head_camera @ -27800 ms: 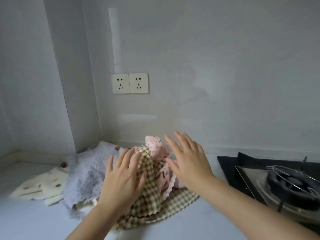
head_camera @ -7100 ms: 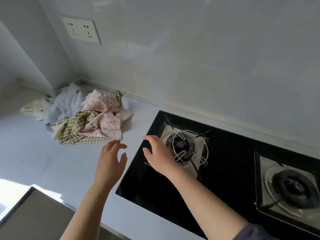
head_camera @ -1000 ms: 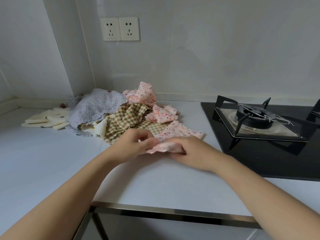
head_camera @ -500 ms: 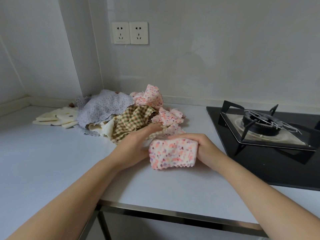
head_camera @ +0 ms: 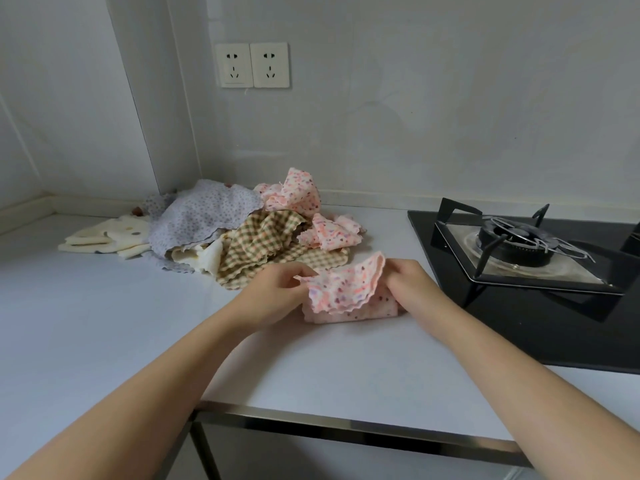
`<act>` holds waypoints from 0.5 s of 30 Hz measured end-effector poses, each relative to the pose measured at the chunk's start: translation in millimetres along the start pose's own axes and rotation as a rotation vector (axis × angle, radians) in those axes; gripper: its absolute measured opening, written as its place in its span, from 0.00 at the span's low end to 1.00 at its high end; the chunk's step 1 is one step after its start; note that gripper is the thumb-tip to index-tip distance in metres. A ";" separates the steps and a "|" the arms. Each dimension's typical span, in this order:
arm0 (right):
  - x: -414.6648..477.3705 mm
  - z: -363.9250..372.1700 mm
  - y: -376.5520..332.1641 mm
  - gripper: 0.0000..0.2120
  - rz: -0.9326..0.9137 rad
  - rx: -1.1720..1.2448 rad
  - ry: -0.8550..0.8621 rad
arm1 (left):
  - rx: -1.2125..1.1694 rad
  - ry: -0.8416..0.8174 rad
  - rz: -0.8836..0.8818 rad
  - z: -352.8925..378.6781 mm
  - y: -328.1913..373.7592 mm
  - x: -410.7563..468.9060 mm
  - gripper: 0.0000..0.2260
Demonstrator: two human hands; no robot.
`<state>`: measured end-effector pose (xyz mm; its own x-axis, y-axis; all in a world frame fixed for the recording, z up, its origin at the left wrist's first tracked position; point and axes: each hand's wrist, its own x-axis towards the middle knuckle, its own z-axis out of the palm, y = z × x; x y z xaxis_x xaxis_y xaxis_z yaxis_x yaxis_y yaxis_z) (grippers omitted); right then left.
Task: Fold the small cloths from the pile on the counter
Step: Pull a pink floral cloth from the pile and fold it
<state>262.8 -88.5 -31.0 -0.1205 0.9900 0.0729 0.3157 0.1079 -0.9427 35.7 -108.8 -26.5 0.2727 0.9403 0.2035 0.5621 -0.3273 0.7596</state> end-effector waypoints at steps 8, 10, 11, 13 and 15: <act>1.1 0.2 -7.7 0.08 -0.025 0.328 -0.067 | -0.458 0.233 -0.071 9.4 23.9 0.7 0.16; -0.9 -1.8 -14.6 0.11 -0.038 0.467 -0.151 | -0.509 0.320 -0.119 2.9 32.2 2.2 0.13; -3.4 -2.3 -19.2 0.11 -0.051 0.507 -0.186 | -0.507 0.344 -0.133 -1.5 36.1 3.3 0.12; -6.7 -4.3 -23.3 0.13 -0.095 0.550 -0.233 | -0.464 0.318 -0.177 -13.9 41.4 4.9 0.13; -8.7 -6.7 -24.8 0.12 -0.133 0.547 -0.272 | -0.367 0.215 -0.237 -29.0 45.6 2.8 0.13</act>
<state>262.3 -99.2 -6.1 -0.3835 0.9050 0.1839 -0.2378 0.0956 -0.9666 39.5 -118.4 26.7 -0.0188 0.9956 0.0918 0.2664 -0.0835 0.9602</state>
